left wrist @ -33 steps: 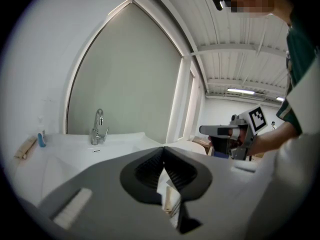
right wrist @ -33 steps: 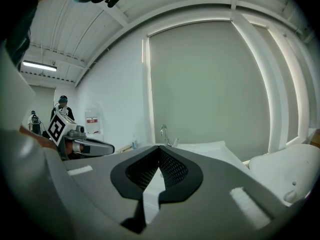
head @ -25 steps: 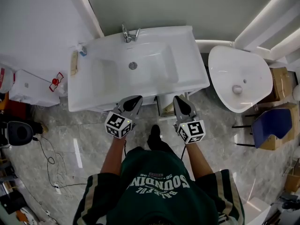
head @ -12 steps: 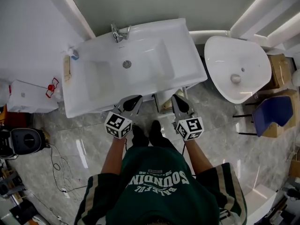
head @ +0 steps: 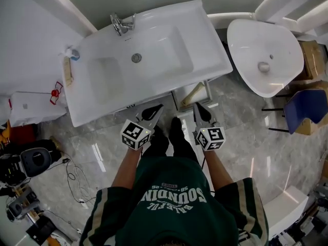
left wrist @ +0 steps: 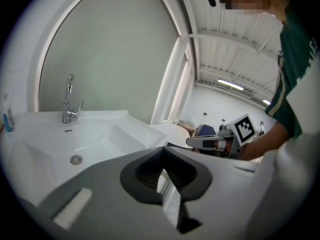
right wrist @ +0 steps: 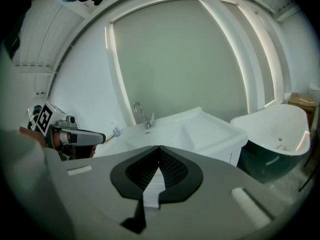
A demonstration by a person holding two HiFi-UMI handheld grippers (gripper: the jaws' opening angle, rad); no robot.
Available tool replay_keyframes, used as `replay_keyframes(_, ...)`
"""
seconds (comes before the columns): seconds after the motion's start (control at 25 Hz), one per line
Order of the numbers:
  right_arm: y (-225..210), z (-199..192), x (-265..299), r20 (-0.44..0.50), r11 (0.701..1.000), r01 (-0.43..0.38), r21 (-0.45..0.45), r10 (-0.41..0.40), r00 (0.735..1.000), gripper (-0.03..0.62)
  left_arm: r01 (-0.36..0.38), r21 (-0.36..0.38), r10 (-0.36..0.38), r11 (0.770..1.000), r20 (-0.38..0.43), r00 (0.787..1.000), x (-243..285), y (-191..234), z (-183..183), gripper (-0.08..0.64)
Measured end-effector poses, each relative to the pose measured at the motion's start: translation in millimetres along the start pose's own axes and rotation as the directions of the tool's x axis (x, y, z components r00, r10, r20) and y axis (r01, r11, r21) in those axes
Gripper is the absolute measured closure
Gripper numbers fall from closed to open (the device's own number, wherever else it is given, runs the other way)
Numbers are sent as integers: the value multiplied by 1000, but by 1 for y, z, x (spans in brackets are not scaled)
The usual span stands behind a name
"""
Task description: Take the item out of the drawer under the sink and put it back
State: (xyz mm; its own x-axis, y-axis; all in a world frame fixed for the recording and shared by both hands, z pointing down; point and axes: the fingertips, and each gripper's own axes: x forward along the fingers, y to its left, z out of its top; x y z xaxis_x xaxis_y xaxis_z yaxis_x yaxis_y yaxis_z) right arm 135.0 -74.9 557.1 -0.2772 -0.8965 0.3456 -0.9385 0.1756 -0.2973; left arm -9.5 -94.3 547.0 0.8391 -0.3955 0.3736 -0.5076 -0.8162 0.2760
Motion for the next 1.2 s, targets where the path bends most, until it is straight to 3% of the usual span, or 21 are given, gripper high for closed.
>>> replay_keyframes(0.48,-30,-64,8,-118,993,67,96,-55,992,589,78,-49,-83,996,-103,991,34,-23,-52,511)
replay_keyframes(0.84,-67,-112,35,-252,970,180,163,-135,958,467,97,-97,-110,991,-145,983,43,-35,-82,511)
replay_keyframes(1.2,-100,-173,78,-386,933,283,224,-181,904,463,74,-142,-99,987,-184,978,46,-29,-111,511)
